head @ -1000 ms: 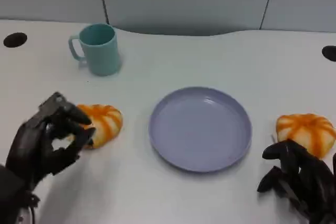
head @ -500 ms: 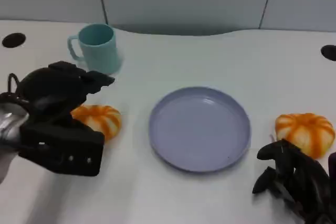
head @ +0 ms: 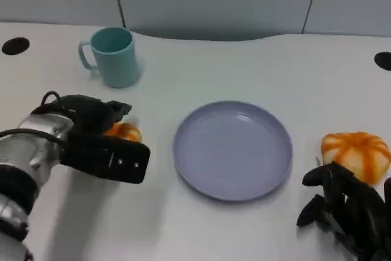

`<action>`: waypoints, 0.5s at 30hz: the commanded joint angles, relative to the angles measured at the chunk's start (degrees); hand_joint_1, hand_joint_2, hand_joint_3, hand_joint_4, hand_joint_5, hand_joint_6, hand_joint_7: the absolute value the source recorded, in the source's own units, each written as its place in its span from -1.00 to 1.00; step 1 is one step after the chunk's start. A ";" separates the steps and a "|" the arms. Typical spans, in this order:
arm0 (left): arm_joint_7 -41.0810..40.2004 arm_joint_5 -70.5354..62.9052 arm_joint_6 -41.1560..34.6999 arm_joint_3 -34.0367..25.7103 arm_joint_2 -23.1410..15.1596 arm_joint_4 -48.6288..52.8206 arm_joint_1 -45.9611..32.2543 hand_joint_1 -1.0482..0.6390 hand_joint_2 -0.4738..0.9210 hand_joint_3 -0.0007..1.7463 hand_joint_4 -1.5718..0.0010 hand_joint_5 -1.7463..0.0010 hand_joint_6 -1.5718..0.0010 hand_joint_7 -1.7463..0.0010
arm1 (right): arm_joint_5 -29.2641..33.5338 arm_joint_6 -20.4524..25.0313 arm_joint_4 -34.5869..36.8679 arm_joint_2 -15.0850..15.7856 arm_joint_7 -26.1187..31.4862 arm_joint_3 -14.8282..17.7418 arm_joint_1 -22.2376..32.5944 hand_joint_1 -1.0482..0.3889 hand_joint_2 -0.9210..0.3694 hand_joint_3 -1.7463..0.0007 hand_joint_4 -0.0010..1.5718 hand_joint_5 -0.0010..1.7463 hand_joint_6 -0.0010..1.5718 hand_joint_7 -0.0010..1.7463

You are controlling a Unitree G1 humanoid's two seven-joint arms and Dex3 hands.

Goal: Grasp the bread from the table and place it into the plate.

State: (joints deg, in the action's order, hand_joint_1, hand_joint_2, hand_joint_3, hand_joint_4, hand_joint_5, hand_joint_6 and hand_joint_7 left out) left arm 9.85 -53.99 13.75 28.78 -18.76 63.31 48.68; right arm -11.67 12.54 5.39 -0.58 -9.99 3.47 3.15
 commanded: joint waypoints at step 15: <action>-12.04 4.42 -1.93 5.96 5.45 13.81 1.19 -0.21 0.80 -0.99 0.51 0.75 0.42 0.81 | 0.04 1.42 -2.04 0.75 1.02 0.52 1.53 -0.04 -1.00 0.35 -0.19 1.00 -0.47 0.98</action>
State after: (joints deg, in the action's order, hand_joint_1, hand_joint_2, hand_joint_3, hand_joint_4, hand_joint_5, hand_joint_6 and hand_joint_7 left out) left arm -1.43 -49.95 11.94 34.26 -13.14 76.23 50.89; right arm -11.75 13.48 3.99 -0.37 -9.57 3.48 4.05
